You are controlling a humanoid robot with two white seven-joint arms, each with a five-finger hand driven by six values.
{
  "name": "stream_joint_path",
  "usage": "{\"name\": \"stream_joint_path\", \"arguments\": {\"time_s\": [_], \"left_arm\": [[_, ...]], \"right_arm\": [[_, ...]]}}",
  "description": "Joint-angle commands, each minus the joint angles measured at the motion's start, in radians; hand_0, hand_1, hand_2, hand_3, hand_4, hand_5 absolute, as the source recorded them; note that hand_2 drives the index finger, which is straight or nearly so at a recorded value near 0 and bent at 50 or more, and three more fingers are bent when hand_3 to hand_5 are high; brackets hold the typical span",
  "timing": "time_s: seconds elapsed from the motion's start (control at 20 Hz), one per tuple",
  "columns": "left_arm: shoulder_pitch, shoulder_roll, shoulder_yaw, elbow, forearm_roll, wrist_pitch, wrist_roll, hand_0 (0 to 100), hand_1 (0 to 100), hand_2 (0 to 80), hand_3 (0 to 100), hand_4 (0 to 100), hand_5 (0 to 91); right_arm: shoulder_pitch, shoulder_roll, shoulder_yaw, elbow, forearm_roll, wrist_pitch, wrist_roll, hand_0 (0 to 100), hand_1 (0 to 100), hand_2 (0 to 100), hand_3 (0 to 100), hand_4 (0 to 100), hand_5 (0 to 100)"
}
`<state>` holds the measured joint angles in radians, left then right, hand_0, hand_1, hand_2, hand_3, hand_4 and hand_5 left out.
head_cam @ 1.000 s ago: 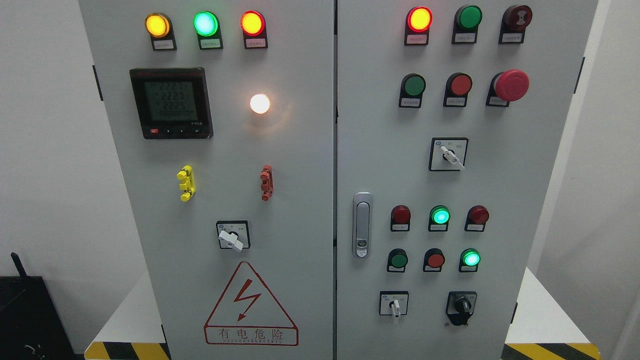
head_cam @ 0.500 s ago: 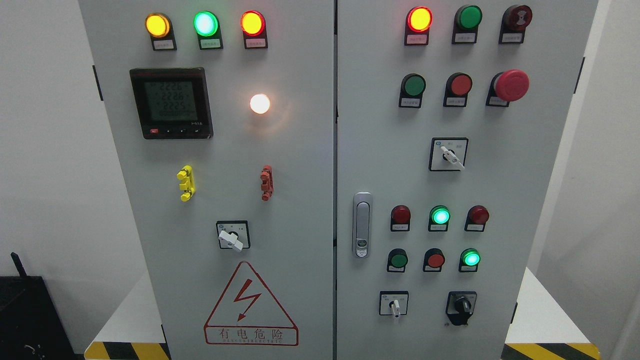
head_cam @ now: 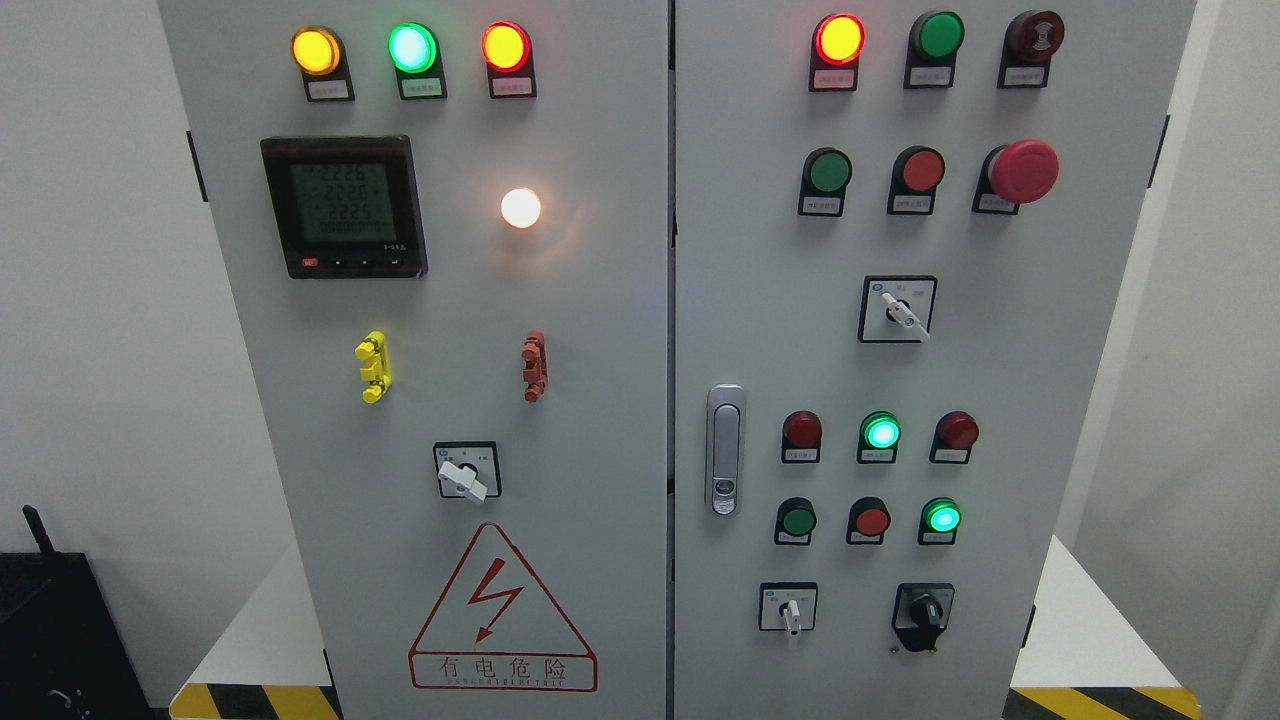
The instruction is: Flip black knob to close circuit
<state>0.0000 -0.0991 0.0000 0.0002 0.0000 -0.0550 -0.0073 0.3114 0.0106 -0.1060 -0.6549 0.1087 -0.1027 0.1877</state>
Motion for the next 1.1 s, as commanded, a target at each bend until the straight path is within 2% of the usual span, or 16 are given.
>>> {"name": "stream_joint_path", "arguments": {"time_s": [0.0,0.15,0.2,0.25,0.35,0.4,0.45,0.5,0.65,0.7,0.8,0.9,1.0,1.05], "left_arm": [[0.034,0.001,0.011,-0.034,0.008,0.000,0.000,0,0,0.0,5,3,0.0],[0.034,0.001,0.011,-0.034,0.008,0.000,0.000,0,0,0.0,5,3,0.0],[0.034,-0.001,0.011,-0.034,0.008,0.000,0.000,0,0,0.0,5,3,0.0],[0.034,-0.001,0.011,-0.034,0.008,0.000,0.000,0,0,0.0,5,3,0.0],[0.034,-0.001,0.011,-0.034,0.008,0.000,0.000,0,0,0.0,5,3,0.0],[0.034,-0.001,0.011,-0.034,0.008,0.000,0.000,0,0,0.0,5,3,0.0],[0.034,0.001,0.011,-0.034,0.008,0.000,0.000,0,0,0.0,5,3,0.0],[0.034,-0.001,0.011,-0.034,0.008,0.000,0.000,0,0,0.0,5,3,0.0],[0.034,0.001,0.011,-0.034,0.008,0.000,0.000,0,0,0.0,5,3,0.0],[0.034,-0.001,0.011,-0.034,0.008,0.000,0.000,0,0,0.0,5,3,0.0],[0.034,0.001,0.011,-0.034,0.008,0.000,0.000,0,0,0.0,5,3,0.0],[0.034,-0.001,0.011,-0.034,0.008,0.000,0.000,0,0,0.0,5,3,0.0],[0.034,0.001,0.011,-0.034,0.008,0.000,0.000,0,0,0.0,5,3,0.0],[0.034,0.001,0.011,-0.034,0.008,0.000,0.000,0,0,0.0,5,3,0.0]], "right_arm": [[0.092,0.091,0.055,-0.996,-0.029,0.003,0.062,0,7,3,11,5,0],[0.092,0.091,0.055,-1.153,-0.066,0.001,0.064,0,12,11,17,14,4],[0.091,0.091,0.052,-1.196,-0.063,-0.003,0.064,0,13,16,22,21,8],[0.091,0.091,0.051,-1.228,-0.060,-0.006,0.059,0,15,22,32,29,16],[0.087,0.091,0.037,-1.305,-0.034,-0.006,0.061,0,22,33,50,45,39],[0.083,0.091,0.017,-1.328,0.023,-0.005,0.061,0,30,38,57,51,49],[0.074,0.089,-0.003,-1.336,0.116,-0.008,0.059,0,33,40,59,53,50],[0.058,0.091,-0.023,-1.335,0.228,-0.015,0.055,0,40,46,64,57,52],[0.037,0.089,-0.098,-1.330,0.551,-0.145,0.039,0,46,57,74,64,59],[0.035,0.089,-0.110,-1.335,0.644,-0.176,0.039,0,46,61,77,65,62],[0.011,0.089,-0.132,-1.350,0.829,-0.183,0.021,0,43,66,83,68,68],[-0.038,0.089,-0.135,-1.368,0.940,-0.175,-0.013,0,38,71,89,71,72],[-0.087,0.089,-0.133,-1.384,1.002,-0.154,-0.011,0,27,78,94,74,76],[-0.101,0.088,-0.130,-1.407,1.057,-0.132,-0.008,0,25,79,95,74,76]]}}
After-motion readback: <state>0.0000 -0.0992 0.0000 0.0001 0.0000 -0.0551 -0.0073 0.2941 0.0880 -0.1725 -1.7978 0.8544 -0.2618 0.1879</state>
